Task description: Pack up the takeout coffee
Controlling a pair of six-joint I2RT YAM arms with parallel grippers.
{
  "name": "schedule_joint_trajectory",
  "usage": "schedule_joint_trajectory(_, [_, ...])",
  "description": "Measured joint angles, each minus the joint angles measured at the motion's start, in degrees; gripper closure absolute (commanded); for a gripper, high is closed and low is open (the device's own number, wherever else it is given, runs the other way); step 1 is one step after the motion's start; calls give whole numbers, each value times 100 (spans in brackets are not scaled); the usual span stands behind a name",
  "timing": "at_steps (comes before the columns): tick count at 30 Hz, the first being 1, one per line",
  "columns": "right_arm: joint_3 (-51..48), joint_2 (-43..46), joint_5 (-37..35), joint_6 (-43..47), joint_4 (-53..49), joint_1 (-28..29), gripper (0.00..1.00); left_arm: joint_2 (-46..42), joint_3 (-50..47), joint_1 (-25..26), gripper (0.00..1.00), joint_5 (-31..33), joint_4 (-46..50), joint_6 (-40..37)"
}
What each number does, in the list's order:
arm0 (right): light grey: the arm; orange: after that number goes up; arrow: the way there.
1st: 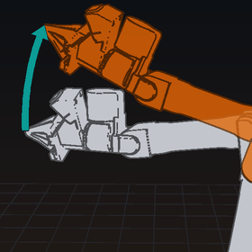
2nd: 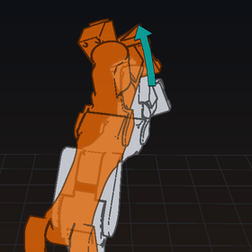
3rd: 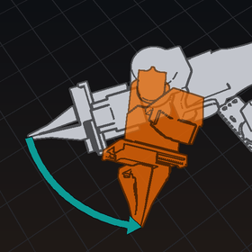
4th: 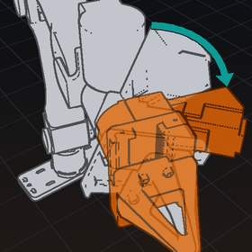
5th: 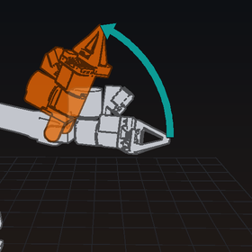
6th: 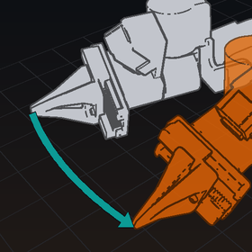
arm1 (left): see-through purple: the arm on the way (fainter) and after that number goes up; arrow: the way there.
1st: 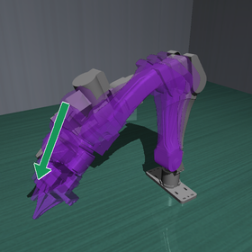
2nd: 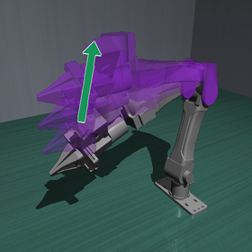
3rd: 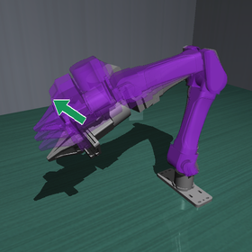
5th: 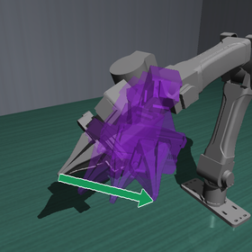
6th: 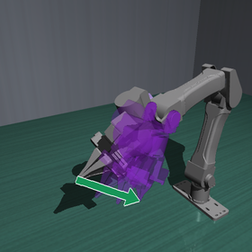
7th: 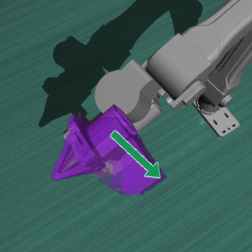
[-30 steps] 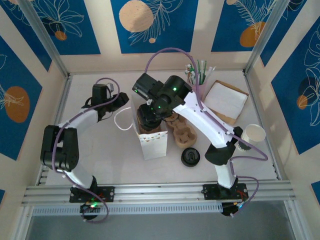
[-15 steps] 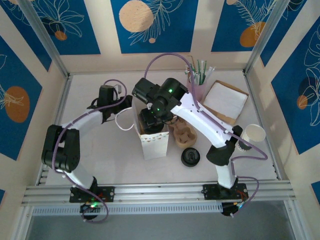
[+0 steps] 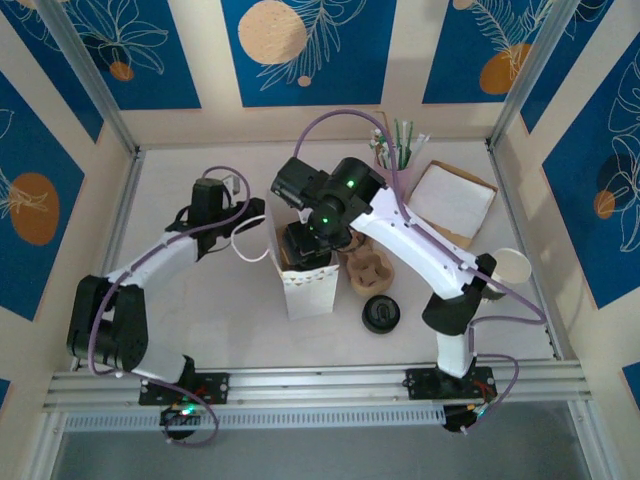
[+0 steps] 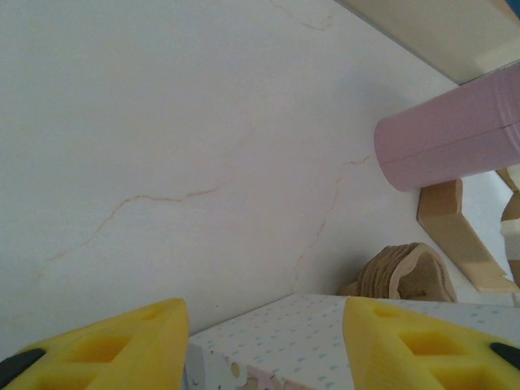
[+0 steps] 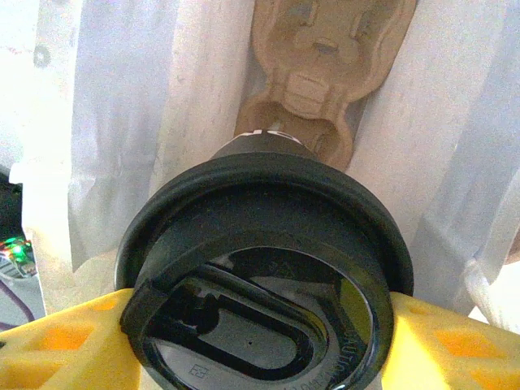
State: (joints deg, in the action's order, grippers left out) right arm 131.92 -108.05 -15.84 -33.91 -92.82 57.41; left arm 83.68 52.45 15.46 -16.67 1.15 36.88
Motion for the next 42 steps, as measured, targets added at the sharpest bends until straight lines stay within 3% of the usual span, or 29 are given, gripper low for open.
schedule_joint_trajectory(16, [-378, 59, 175, 87, 0, -79, 43, 13, -57, 0, 47, 173, 107, -136])
schedule_joint_trajectory(29, [-367, -570, 197, 151, 0, -146, 44, 87, -61, 0, 47, 173, 101, -149])
schedule_joint_trajectory(42, [-448, -564, 291, 153, -2, -146, 44, 195, -81, 0, 47, 173, 50, -149])
